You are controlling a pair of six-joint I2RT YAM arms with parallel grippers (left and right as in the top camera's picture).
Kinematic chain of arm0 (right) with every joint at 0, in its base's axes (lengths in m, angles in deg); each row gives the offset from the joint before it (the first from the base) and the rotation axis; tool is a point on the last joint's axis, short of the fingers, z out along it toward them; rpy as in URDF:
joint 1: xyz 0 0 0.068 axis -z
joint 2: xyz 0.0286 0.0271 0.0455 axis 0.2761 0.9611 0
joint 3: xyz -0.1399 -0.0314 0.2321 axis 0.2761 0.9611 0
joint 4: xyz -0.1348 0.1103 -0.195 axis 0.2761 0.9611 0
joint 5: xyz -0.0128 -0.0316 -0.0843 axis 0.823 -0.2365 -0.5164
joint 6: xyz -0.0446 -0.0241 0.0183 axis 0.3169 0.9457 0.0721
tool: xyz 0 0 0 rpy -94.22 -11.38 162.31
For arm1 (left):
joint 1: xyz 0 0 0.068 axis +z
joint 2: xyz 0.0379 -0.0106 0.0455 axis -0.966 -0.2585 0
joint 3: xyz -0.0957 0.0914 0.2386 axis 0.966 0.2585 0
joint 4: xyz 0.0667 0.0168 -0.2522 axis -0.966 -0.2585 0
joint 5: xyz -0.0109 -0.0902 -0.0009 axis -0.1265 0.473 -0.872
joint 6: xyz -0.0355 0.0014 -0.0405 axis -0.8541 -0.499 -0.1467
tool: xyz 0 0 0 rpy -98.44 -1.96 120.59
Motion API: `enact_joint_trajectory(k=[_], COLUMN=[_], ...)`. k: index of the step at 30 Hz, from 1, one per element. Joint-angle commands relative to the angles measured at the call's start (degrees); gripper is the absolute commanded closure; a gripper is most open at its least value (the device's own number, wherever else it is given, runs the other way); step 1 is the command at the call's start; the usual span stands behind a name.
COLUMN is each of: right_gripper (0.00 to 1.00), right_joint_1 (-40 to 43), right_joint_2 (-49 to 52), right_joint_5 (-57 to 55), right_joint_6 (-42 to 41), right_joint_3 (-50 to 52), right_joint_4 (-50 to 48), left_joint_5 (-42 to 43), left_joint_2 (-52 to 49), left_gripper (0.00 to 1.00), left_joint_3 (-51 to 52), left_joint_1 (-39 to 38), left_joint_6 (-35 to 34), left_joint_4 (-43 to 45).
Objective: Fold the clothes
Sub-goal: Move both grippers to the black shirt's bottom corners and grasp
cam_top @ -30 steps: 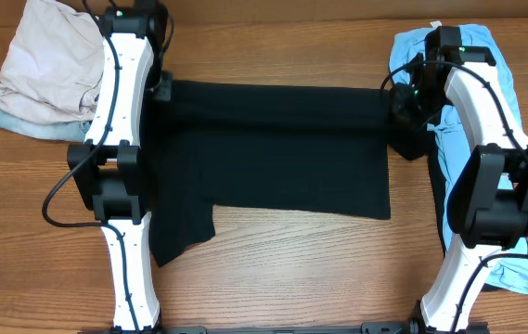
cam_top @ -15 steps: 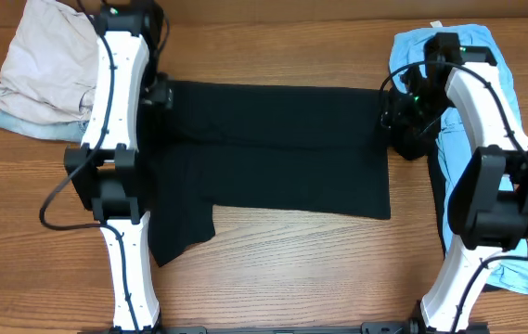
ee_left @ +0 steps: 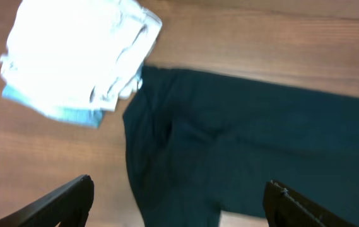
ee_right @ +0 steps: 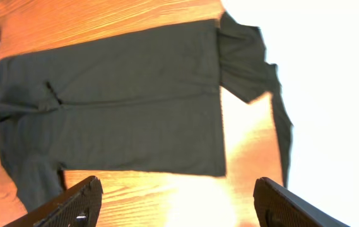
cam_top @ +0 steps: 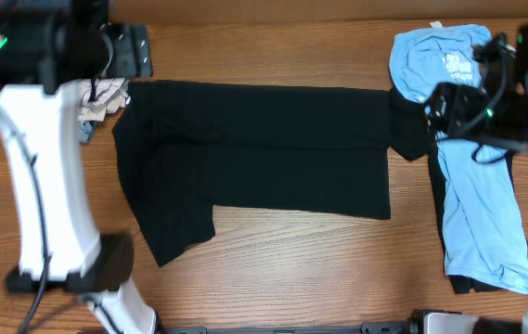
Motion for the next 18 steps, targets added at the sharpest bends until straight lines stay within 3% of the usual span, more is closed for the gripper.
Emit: enact_joint_trajectory(k=[1, 6, 9, 13, 18], right_gripper=[0.21, 0.25, 0.36, 0.36, 0.36], right_joint_1=[-2.2, -3.9, -4.2, -4.2, -4.2], right_joint_2=[-3.6, -10.8, -14.4, -15.9, -15.7], right_joint_5=[-5.7, -5.7, -5.6, -4.0, -3.5], right_joint_6=[-5.2, -10.0, -11.7, -11.8, -11.8], right_joint_3=[5.1, 17.5, 26.1, 36.4, 46.1], right_joint_4=[-0.3, -4.9, -9.4, -14.9, -21.4], left_joint_5=[1.8, -0.4, -0.2, 1.2, 5.7], left_joint_2=[5.7, 18.0, 25.2, 32.6, 35.0], left_gripper=[0.13, 0.17, 0.18, 0.22, 0.28], left_joint_3=[12.4, 36.2, 50.2, 67.3, 83.0], left_joint_1=[0.2, -1.0, -1.8, -2.1, -2.2], left_joint_6=[-5.3, -13.9, -18.9, -25.5, -26.2], left_joint_4=[-0.2, 1.6, 6.6, 13.6, 19.9])
